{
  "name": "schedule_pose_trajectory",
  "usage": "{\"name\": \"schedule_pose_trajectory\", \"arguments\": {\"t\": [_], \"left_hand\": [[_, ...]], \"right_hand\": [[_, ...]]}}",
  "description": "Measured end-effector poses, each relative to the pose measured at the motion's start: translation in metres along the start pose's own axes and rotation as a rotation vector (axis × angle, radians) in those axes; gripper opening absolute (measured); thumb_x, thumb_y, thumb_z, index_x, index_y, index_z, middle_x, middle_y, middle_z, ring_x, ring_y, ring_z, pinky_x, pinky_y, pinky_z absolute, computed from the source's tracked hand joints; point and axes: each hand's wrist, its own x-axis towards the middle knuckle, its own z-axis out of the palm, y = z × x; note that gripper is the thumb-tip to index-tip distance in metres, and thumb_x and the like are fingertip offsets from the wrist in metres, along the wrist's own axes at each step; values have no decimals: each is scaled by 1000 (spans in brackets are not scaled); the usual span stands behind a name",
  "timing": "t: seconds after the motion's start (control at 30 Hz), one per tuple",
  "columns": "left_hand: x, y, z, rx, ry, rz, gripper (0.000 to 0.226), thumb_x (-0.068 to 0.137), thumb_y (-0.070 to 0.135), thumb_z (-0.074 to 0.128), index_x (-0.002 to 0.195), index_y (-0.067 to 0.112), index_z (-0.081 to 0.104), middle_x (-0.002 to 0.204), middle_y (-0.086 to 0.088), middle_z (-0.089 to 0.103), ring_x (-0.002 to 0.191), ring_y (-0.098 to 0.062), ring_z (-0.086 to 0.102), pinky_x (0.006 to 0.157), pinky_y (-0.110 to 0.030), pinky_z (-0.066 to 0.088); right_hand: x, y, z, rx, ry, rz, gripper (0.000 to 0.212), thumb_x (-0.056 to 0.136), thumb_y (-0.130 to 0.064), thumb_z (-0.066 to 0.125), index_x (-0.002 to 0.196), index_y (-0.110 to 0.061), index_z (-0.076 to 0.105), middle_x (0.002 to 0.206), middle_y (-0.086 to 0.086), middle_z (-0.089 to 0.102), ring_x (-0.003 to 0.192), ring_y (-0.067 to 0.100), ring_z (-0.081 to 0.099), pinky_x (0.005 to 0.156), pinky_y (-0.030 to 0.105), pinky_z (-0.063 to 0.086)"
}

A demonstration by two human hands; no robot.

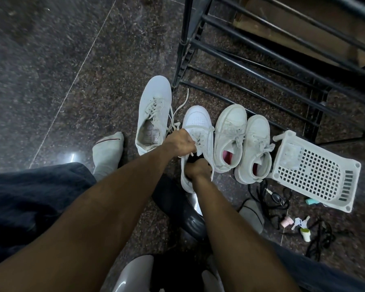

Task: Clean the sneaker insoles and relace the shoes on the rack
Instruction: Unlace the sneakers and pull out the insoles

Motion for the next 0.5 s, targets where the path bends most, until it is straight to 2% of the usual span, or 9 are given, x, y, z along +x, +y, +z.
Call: {"name": "schedule_pose_trajectory", "arguments": {"t": [0.1, 0.23, 0.37, 0.43, 0.5], "left_hand": [[-1, -1, 2, -7, -7, 15, 6, 74, 21, 73, 76, 15, 73, 80, 6, 57, 81, -18, 68, 84, -38, 58], [0, -4, 4, -23, -2, 15, 19, 74, 21, 71, 85, 7, 76, 85, 7, 65, 96, -17, 68, 87, -33, 56], [2, -7, 7, -61, 7, 11, 16, 76, 22, 71, 86, 11, 78, 105, 4, 74, 99, -13, 67, 90, -29, 54], [2, -8, 6, -72, 17, 13, 15, 77, 21, 72, 88, 15, 79, 112, 8, 72, 99, -10, 65, 89, -24, 52], [2, -8, 7, -70, 23, 19, 16, 78, 21, 72, 91, 15, 79, 114, 10, 70, 100, -9, 65, 86, -21, 50]], "right_hand": [[3, -2, -4, 22, -32, 37, 49, 89, -47, 48, 125, -14, 56, 127, 17, 56, 119, 35, 52, 99, 43, 46], [6, -4, -3, 16, -88, 65, 46, 84, -44, 50, 117, -14, 59, 124, 18, 58, 113, 36, 54, 97, 45, 48], [3, -2, 1, -24, -30, 48, 54, 89, -51, 44, 128, -14, 54, 134, 17, 53, 124, 36, 48, 103, 44, 43], [-2, -2, -2, -1, -4, -17, 49, 92, -46, 43, 128, -14, 54, 132, 15, 55, 122, 34, 51, 98, 39, 44], [-6, -1, -7, 74, 16, -92, 36, 95, -34, 46, 122, -13, 58, 125, 12, 61, 114, 32, 57, 85, 33, 45]]}}
